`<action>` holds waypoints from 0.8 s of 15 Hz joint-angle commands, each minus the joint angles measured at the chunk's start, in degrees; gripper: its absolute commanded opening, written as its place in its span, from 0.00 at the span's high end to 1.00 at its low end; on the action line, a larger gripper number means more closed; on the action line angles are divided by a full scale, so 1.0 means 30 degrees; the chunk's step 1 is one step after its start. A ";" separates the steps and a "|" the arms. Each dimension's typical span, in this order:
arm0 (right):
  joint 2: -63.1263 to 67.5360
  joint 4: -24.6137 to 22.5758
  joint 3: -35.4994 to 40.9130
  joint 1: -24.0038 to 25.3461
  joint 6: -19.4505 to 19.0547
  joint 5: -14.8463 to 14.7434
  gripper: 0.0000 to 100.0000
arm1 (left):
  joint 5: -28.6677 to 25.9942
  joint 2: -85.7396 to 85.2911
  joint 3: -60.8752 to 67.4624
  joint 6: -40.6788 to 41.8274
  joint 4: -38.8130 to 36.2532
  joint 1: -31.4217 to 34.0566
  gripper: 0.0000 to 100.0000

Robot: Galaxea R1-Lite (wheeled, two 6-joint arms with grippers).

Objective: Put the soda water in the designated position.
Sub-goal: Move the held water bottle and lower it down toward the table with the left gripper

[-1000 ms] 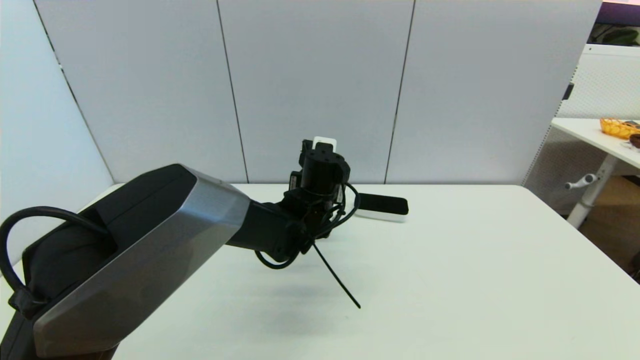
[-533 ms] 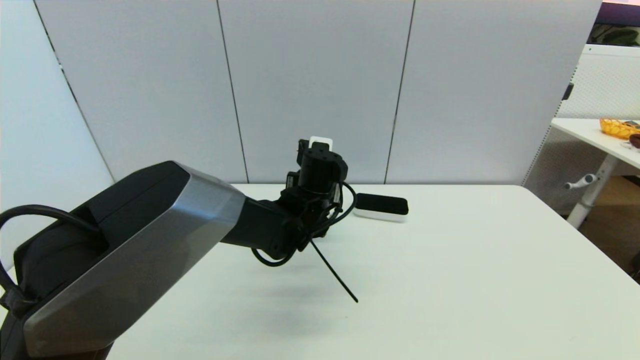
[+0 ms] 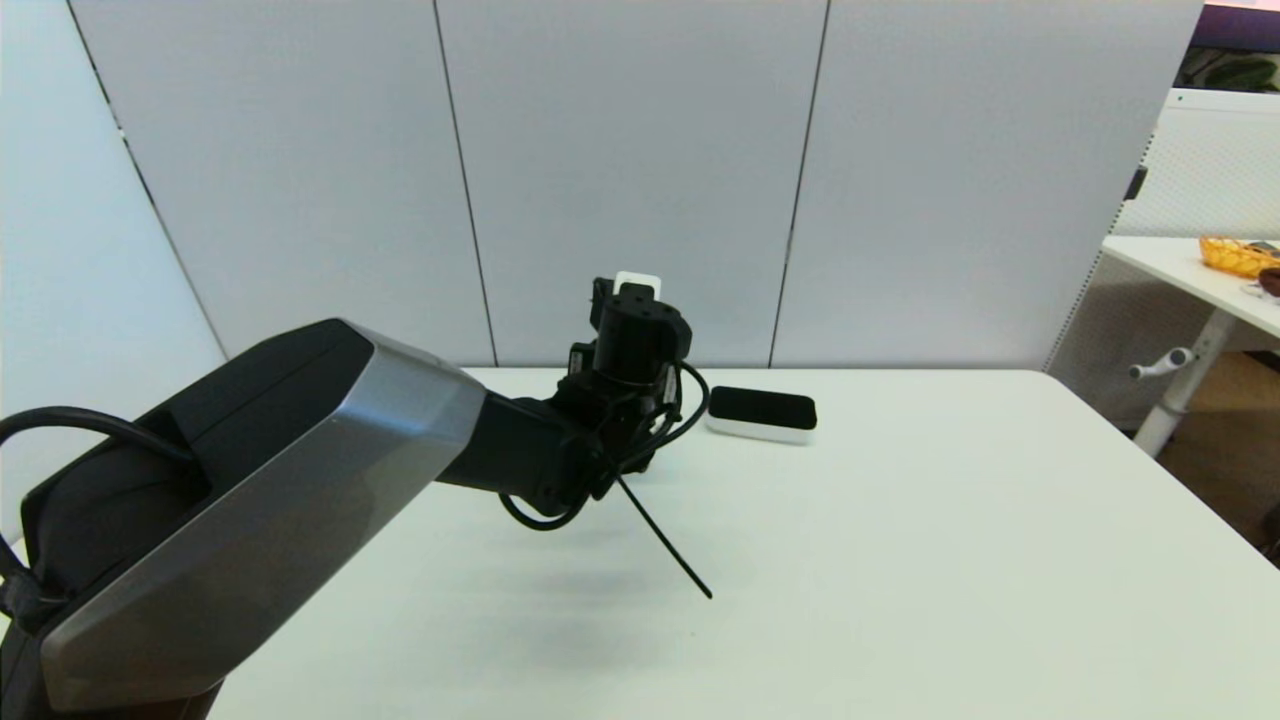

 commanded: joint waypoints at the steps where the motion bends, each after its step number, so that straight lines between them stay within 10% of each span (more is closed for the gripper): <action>1: 0.0016 -0.0006 -0.0013 -0.0001 0.0000 -0.0008 0.00 | 0.0087 0.0172 -0.0086 -0.0139 -0.0083 -0.0003 1.00; 12: -0.0013 -0.0006 -0.0013 -0.0001 0.0000 -0.0008 0.00 | -0.0060 0.0728 -0.0613 -0.0403 0.1089 0.0173 1.00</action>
